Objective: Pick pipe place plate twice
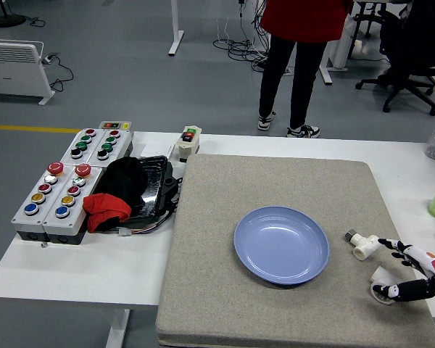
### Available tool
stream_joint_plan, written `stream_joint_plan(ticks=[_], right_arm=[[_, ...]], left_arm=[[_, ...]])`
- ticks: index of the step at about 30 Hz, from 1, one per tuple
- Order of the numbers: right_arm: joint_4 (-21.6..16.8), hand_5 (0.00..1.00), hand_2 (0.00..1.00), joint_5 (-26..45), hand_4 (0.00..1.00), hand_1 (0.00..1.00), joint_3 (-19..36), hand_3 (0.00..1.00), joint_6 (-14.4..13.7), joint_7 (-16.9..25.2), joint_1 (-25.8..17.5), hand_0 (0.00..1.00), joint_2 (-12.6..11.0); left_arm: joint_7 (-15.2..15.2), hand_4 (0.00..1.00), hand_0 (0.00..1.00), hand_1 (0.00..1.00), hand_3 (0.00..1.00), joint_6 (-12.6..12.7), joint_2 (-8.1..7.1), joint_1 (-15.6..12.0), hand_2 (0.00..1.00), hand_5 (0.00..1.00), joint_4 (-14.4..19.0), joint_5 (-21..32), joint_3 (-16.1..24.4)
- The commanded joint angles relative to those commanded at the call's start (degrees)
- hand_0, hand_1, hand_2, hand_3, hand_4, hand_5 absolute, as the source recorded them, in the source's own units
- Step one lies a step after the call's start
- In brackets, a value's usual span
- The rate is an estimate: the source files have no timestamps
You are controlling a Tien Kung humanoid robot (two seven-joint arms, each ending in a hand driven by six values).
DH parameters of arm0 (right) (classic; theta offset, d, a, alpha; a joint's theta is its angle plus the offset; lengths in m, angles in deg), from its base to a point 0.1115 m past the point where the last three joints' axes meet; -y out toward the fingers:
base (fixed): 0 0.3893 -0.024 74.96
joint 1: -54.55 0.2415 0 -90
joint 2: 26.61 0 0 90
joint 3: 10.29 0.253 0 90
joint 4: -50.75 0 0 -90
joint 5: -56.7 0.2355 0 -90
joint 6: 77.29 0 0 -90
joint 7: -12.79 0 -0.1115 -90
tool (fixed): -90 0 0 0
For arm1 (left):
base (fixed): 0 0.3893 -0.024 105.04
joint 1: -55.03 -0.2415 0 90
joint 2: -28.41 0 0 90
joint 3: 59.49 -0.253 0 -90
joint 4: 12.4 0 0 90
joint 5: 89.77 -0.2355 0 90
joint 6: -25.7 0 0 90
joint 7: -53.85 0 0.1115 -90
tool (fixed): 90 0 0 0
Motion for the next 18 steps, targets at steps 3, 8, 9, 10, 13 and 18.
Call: stream_joint_plan(ticks=[3,8,9,10,13,18], right_arm=[[0.7,0.366,0.980,-1.5,0.816,0.925,-0.2,0.939,0.0,-0.4,0.2,0.968,0.1],[1.5,0.352,0.962,-2.8,0.809,0.901,-0.5,0.905,0.0,-0.5,0.3,0.935,0.2],[1.6,0.352,0.962,-2.8,0.809,0.901,-0.5,0.905,0.0,-0.5,0.3,0.935,0.2],[1.7,0.346,0.949,-2.8,0.801,0.859,-0.6,0.891,0.0,-0.6,0.3,0.894,0.2],[1.8,0.346,0.949,-2.4,0.801,0.859,-0.7,0.891,0.0,-0.8,0.3,0.894,0.2],[2.1,0.345,0.929,-2.2,0.797,0.832,-1.2,0.883,0.0,-1.0,0.5,0.855,0.3]], left_arm=[[0.0,0.206,0.624,0.586,0.577,0.0,0.02,0.0,0.516,0.998,0.0,-0.1,0.1],[-0.1,0.207,0.625,0.586,0.576,0.0,0.01,0.0,0.515,0.998,0.0,-0.3,0.1],[-0.1,0.207,0.625,0.586,0.576,0.0,0.01,0.0,0.515,0.998,0.0,-0.3,0.2],[-0.1,0.207,0.625,0.585,0.577,0.0,0.01,0.0,0.514,0.998,0.0,-0.3,0.2],[-0.1,0.207,0.625,0.585,0.577,-0.1,0.01,0.0,0.514,0.998,0.0,-0.3,0.2],[-0.1,0.208,0.625,0.585,0.577,-0.1,0.01,0.1,0.514,0.998,0.0,-0.3,0.1]])
